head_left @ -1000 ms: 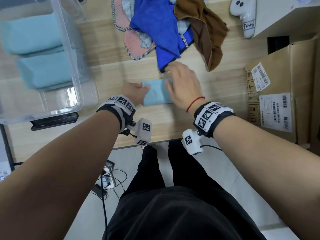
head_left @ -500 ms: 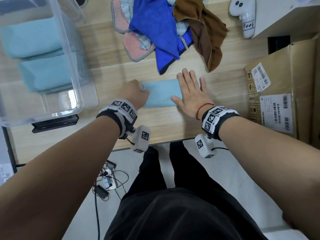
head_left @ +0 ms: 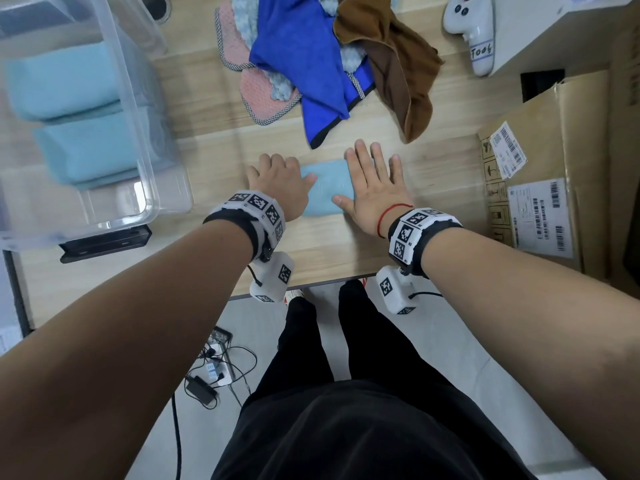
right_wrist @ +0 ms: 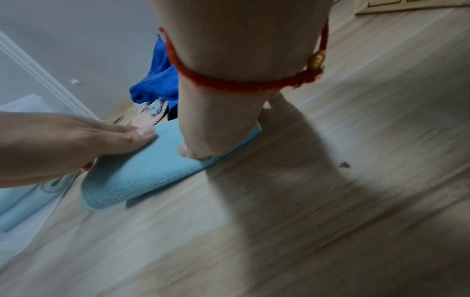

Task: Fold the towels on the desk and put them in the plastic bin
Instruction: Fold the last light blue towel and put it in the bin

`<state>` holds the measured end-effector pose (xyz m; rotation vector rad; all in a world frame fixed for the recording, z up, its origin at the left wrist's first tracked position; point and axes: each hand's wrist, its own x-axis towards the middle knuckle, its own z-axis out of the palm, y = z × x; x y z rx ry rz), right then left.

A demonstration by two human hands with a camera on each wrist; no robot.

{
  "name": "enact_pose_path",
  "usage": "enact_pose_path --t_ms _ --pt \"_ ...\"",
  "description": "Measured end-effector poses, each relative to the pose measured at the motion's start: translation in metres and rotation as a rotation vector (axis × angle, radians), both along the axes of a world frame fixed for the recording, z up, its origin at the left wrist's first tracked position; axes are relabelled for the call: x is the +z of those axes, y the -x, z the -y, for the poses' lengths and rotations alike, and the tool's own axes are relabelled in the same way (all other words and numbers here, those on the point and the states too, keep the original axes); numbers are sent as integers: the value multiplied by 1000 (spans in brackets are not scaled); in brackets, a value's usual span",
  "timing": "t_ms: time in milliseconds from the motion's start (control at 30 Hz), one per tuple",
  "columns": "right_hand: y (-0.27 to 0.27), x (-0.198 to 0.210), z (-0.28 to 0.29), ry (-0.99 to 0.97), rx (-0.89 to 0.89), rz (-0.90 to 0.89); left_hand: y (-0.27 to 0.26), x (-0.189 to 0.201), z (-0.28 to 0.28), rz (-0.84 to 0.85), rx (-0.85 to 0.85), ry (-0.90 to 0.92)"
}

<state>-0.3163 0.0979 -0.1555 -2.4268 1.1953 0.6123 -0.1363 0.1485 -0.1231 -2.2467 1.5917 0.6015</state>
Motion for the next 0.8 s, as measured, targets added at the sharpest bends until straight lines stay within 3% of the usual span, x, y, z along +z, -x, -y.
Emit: enact_pose_path --t_ms 167,300,433,567,667,800 --pt "6 3 -16 -15 20 -16 -2 2 -9 18 -73 -110" --pt "9 8 -26 -26 24 -50 -1 9 -17 -176 -83 -150" --pt "3 31 -27 -34 14 -10 -4 22 -28 -321 -136 -28" --pt "-12 65 -12 -113 116 127 -3 55 -29 -372 -231 67" --pt "-24 92 0 -181 208 75 -6 86 -27 -366 -266 113" --pt "-29 131 12 -209 148 175 -30 132 -30 -305 -189 175"
